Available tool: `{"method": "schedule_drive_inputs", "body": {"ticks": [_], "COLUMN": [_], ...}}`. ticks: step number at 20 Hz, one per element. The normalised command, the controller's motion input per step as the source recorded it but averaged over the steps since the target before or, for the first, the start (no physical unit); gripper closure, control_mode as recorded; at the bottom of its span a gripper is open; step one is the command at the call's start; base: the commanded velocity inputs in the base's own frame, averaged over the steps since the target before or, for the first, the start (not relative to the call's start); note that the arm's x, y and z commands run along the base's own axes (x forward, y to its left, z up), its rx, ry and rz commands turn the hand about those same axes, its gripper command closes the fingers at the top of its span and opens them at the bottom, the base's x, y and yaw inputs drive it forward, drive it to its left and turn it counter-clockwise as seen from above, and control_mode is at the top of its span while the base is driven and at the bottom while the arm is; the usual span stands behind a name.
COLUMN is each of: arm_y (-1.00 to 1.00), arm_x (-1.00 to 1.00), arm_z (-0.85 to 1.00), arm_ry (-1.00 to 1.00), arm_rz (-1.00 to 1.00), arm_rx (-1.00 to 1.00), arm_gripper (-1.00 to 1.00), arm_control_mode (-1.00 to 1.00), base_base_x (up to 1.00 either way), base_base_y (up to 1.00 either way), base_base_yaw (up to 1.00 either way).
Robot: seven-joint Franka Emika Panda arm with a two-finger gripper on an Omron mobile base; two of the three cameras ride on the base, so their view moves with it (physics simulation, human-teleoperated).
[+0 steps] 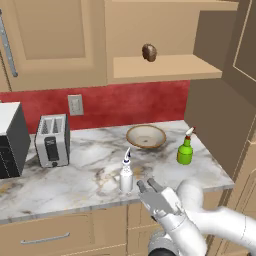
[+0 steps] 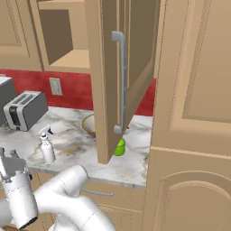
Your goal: Pick the spray and spray from the cabinet and place them on the counter.
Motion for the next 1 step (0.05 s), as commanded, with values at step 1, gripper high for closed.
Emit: {"method": "schedule_drive_inputs", "body": {"ticks": [1], "arm_y": [-0.16], "arm_x": [-0.81], "arm_z": [0.2], "arm_ry": [-0.08], "arm_rz": [0.0], "arm_rx": [0.0], "arm_gripper": [-1.0], "arm_control_mode": [-1.0], "base_base_x": [0.0], "base_base_y": [0.0], "base_base_yaw": [0.0]}}
